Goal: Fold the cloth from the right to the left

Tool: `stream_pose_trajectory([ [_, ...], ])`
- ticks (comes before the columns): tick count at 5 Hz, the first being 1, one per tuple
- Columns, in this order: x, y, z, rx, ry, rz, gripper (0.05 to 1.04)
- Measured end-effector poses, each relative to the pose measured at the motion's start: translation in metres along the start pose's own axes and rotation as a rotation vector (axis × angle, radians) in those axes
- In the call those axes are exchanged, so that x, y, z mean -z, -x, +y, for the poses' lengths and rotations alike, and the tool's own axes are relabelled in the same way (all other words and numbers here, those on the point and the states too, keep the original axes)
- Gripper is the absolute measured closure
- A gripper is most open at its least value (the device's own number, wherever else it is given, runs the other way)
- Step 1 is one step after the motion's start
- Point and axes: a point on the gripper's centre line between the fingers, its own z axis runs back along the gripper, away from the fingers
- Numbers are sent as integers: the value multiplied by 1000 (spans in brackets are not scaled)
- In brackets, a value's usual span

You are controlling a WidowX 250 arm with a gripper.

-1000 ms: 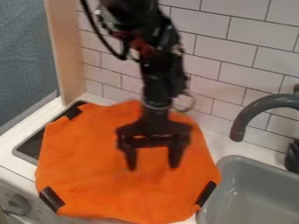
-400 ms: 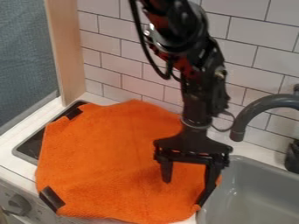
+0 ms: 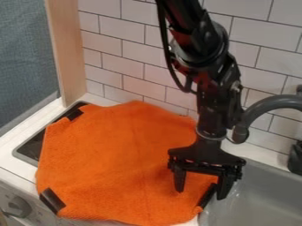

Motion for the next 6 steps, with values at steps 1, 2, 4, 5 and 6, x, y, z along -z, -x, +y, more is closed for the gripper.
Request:
stream_pose_trajectory([
  [1, 10, -3, -6, 32, 8, 19, 84],
  [2, 20, -1, -13, 67, -1, 46, 126],
  [4, 20, -3, -17, 81, 3, 19, 671],
  [5, 21, -3, -16, 83, 3, 17, 832],
  [6, 21, 0, -11, 85, -8, 14, 883],
])
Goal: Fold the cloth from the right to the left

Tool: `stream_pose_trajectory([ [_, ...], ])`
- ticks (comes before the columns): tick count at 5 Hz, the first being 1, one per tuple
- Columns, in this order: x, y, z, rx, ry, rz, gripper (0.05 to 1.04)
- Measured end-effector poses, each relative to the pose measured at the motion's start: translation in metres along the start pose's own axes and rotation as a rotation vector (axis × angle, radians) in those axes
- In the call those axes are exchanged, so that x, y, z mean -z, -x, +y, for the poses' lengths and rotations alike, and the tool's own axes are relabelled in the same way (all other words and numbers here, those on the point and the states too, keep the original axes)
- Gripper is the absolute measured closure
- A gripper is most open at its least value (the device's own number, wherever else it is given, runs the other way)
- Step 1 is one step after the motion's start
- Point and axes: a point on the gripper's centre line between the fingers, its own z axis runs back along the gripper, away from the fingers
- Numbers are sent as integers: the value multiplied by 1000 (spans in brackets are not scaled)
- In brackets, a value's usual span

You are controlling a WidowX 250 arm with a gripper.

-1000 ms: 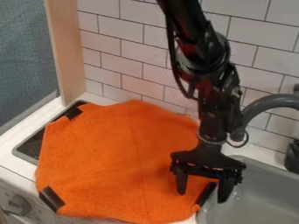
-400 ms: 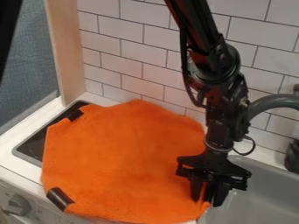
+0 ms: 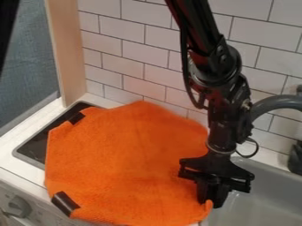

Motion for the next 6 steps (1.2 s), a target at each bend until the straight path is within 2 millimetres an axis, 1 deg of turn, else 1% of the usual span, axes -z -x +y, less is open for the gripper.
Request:
stream_pose_trajectory([
  [1, -1, 5, 3, 1, -3, 3, 891],
  [2, -12, 7, 7, -10, 5, -6, 912],
  [3, -29, 5, 15, -39, 9, 0, 937],
  [4, -36, -3, 38, -89, -5, 35, 1005],
  [5, -44, -10, 54, -140, 4, 30, 1015],
  [6, -45, -9, 57, -147, -14, 32, 1015],
])
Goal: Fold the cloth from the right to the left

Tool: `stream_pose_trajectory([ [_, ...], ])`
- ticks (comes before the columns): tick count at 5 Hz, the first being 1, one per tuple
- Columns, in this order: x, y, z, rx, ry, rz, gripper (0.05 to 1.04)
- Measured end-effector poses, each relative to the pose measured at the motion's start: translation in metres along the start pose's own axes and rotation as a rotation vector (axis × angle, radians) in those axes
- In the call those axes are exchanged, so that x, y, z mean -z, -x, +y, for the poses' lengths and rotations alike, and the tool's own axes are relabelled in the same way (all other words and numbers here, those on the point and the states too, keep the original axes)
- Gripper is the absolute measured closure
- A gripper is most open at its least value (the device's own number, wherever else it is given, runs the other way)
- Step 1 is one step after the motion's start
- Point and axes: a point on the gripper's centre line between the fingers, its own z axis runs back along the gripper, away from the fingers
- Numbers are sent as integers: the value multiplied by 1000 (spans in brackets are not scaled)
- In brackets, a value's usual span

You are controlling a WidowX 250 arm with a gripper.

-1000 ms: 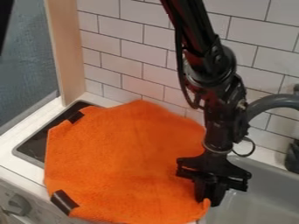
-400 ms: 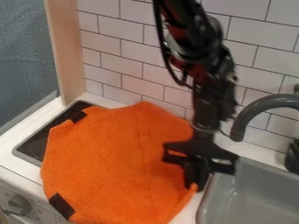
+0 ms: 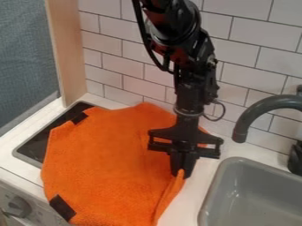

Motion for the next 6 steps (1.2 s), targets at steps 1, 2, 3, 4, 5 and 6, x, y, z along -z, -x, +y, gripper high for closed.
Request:
stream_pose_trajectory([
  [1, 0, -1, 13, 3, -32, 19, 1015],
  [2, -6, -18, 43, -70, -31, 28, 1015],
  [3, -16, -34, 66, -100, -55, 11, 1015],
  [4, -19, -46, 83, -99, -87, 12, 1015],
  [5, -13, -54, 89, -89, -116, 21, 996],
  [6, -8, -55, 93, -84, -124, 39, 827],
])
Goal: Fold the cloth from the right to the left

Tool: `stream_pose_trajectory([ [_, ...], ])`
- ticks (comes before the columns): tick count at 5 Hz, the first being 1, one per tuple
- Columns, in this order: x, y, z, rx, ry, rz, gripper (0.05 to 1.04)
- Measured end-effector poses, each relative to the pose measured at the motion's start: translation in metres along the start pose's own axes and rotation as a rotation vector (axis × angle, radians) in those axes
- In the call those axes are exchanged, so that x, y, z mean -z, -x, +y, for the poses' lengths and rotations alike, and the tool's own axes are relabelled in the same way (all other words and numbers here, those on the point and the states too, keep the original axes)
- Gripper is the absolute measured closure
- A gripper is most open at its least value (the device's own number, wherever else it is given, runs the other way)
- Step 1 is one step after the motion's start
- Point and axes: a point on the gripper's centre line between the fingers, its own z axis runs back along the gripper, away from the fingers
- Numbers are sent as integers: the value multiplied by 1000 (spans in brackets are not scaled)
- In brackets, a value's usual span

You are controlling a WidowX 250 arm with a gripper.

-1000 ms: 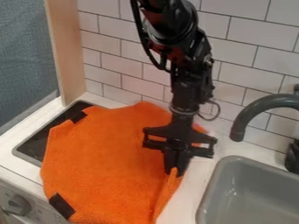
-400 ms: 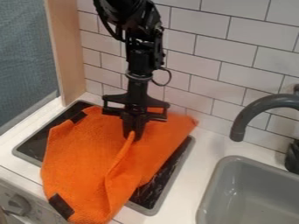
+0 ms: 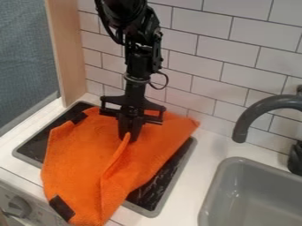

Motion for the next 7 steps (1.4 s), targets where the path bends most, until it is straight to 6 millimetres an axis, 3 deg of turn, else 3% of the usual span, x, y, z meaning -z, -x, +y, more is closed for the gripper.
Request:
stream_pose_trajectory([
  [2, 4, 0, 7, -31, -8, 13, 243],
  [3, 4, -1, 9, -39, -20, 13, 55],
  [5, 4, 2, 7, -43, -13, 26, 85],
  [7, -39, -2, 5, -14, 58, -101, 85],
])
